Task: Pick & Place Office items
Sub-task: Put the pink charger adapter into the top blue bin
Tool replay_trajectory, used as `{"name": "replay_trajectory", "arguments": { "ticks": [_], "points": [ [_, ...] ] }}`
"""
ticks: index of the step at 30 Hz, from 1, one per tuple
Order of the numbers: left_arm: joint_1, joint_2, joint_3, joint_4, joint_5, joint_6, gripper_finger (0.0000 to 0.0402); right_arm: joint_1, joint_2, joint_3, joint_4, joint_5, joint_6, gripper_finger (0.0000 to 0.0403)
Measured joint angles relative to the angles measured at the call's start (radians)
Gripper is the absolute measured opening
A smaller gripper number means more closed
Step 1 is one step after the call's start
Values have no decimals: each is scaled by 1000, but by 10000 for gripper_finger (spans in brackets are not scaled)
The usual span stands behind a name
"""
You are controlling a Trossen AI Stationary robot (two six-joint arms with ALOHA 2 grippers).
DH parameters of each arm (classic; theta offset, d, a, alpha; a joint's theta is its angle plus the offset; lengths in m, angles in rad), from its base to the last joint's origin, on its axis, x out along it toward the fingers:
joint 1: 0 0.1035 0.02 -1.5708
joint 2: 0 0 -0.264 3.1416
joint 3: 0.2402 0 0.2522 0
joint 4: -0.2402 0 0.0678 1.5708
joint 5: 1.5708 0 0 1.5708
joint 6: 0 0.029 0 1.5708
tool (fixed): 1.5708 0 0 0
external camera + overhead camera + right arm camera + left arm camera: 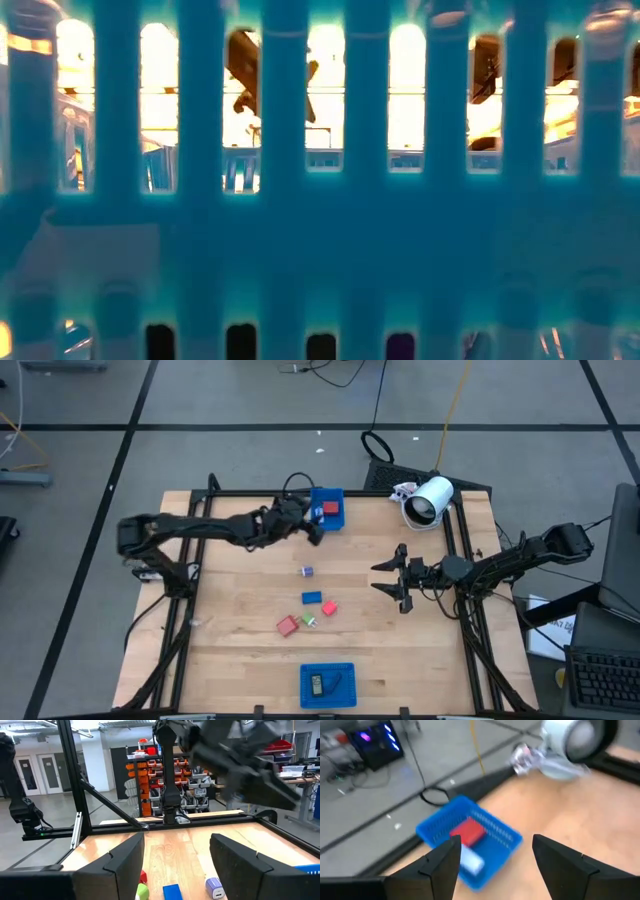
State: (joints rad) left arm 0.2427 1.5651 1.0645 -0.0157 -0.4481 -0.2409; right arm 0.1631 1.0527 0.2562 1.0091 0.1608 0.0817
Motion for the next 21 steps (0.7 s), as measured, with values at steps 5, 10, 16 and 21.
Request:
{"name": "replay_trajectory", "arguments": {
  "ticks": [5,10,16,21],
  "points": [
    [-67,-145,-1,-243,44,-64,251,0,0,0,-1,1,-14,215],
    [-173,-238,-67,-266,48,-42,251,0,0,0,2,3,-17,215],
    [-284,-304,-249,-78,48,-15,251,0,0,0,11,3,-16,215],
    [-331,-344,-418,81,54,-75,251,9,31,1,-7,-2,-17,215]
  ]
}}
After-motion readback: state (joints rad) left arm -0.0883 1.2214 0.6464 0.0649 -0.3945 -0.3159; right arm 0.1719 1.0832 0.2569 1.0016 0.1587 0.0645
